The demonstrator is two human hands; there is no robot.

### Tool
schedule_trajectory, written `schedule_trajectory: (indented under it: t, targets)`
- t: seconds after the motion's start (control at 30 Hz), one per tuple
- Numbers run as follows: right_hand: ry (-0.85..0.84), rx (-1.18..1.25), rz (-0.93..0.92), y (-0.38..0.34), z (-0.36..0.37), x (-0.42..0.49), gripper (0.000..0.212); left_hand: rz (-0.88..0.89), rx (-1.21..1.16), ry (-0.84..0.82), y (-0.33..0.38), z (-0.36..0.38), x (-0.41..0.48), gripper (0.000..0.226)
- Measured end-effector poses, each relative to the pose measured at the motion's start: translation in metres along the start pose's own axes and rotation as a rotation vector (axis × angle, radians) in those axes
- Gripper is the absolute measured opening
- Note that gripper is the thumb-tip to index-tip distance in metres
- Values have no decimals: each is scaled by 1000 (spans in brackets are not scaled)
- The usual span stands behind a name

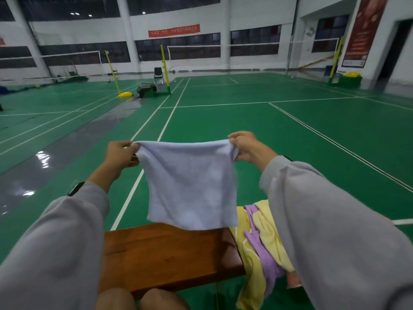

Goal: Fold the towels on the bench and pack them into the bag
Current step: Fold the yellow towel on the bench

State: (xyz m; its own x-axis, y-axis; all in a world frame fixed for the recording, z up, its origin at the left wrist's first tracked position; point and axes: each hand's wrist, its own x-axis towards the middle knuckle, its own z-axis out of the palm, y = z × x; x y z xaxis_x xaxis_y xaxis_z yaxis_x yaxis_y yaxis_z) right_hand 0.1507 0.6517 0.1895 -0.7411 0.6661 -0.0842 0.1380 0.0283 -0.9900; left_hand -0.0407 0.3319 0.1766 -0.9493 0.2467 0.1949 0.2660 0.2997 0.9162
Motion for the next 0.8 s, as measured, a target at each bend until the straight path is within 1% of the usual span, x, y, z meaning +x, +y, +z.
schedule_trajectory:
  t: [0.07,0.1,0.13,0.17,0.2,0.23,0.27,0.3,0.33,0.37,0.4,0.47,0.5,0.57,0.63,0.7,0.8]
  targets:
    - [-72,99,164,2,1,-4,14,-108,-150,14,-2,-2,-2,20]
    - [-106,173,227,0,1,-5,6,-149,-208,17,-3,-3,-2,18]
    - [-121,256,272,-3,1,-7,5,-189,-268,18,-3,-4,-2,16]
    - [-128,333,302,-6,0,-7,12,-217,-321,14,-3,-5,-2,17]
    - [-130,386,306,-8,-1,-3,13,-231,-373,-3,-3,-6,-2,17]
    - [-138,393,284,-11,-2,-2,10,-228,-414,-27,-3,-8,-2,19]
    - [-151,347,248,-12,-2,0,11,-213,-450,-57,-3,-8,-1,19]
    - [-163,238,195,-12,-1,2,24,-183,-455,-89,-3,-9,0,22]
    - [-156,48,135,-13,-1,2,38,-148,-414,-120,-3,-11,0,27]
    - [-148,-165,66,-14,0,1,48,-114,-327,-145,-3,-11,0,33]
    - [-152,-365,-8,-14,0,1,52,-86,-222,-167,-3,-11,-1,36]
    - [-172,-688,-118,-16,1,-1,47,-36,-11,-185,-2,-11,-2,35]
    - [-174,-845,-165,-18,2,-1,43,21,122,-183,-2,-10,-3,32]
    - [-113,-1146,-254,-18,3,-3,34,210,472,-194,-2,-7,-5,25]
    - [-73,-1305,-358,-17,3,-8,20,347,754,-203,-4,-4,-6,17]
    - [-25,-1401,-475,-17,2,-11,19,392,879,-185,-6,-2,-9,18]
    - [51,-1534,-634,-17,4,-10,23,434,881,-96,-4,-1,-13,15]
